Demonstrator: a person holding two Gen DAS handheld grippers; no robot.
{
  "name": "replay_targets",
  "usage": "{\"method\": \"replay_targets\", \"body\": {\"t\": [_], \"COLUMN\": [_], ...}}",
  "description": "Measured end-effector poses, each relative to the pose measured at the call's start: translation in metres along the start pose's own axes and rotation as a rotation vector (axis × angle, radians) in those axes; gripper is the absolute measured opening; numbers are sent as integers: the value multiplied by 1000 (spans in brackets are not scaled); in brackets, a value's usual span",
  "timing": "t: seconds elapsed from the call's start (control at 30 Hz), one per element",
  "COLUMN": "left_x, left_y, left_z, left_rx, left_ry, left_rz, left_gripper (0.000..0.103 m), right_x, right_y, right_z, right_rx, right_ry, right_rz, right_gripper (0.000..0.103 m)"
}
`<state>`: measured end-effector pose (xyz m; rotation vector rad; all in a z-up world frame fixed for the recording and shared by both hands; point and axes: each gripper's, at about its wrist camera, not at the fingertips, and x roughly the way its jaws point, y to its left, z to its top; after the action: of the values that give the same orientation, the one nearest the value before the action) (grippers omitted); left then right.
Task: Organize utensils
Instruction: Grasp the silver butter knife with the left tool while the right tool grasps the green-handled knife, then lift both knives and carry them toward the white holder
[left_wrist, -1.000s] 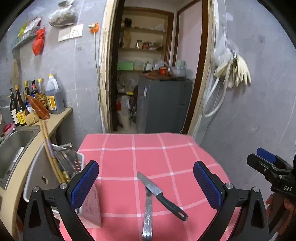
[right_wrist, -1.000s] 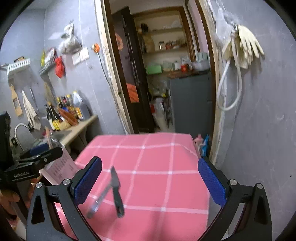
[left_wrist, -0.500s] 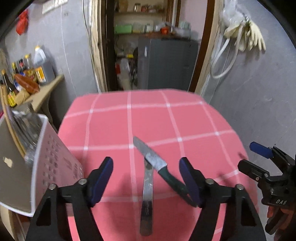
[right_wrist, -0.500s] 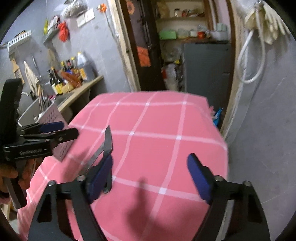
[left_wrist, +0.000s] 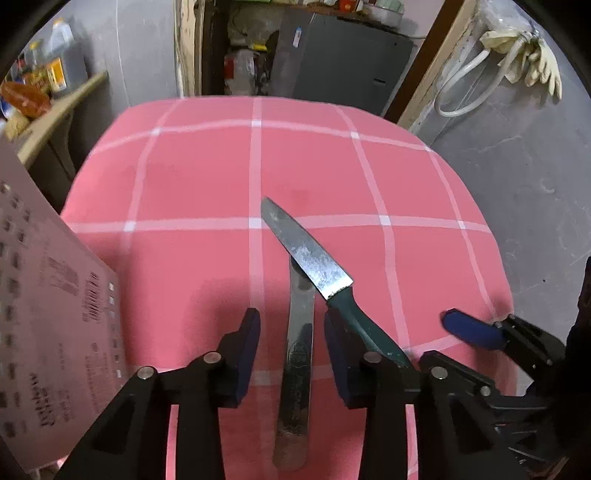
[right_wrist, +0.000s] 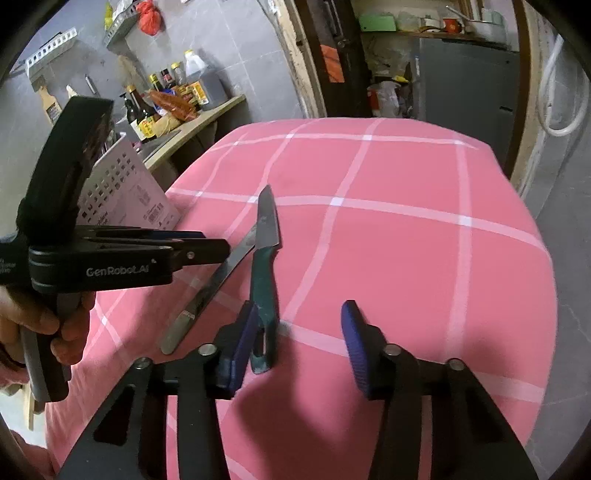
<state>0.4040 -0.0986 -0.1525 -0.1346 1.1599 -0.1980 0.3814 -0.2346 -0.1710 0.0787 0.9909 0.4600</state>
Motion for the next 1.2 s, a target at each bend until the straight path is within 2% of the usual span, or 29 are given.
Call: {"method": "replay_targets", "body": {"t": [0.3, 0.73, 0.8, 0.87, 1.2], "left_x": [15, 20, 19, 19, 22], "left_y": [13, 22, 24, 26, 21], "left_z": [1, 7, 7, 7, 8], "left_rx": [-43, -67, -68, -71, -54], "left_ry": [67, 79, 80, 80, 112], "left_rz": [-90, -127, -131, -139, -160], "left_gripper": [24, 18, 18, 18, 18], "right_x": [17, 30, 30, 32, 6], "right_y": [6, 19, 20, 19, 13], "right_z": [5, 11, 13, 14, 2], "right_rx": [-29, -92, -93, -85, 36], "right_ry": [57, 105, 111, 119, 124], "right_rz": [50, 26, 19, 20, -53], "right_gripper": [35, 27, 22, 17, 16]}}
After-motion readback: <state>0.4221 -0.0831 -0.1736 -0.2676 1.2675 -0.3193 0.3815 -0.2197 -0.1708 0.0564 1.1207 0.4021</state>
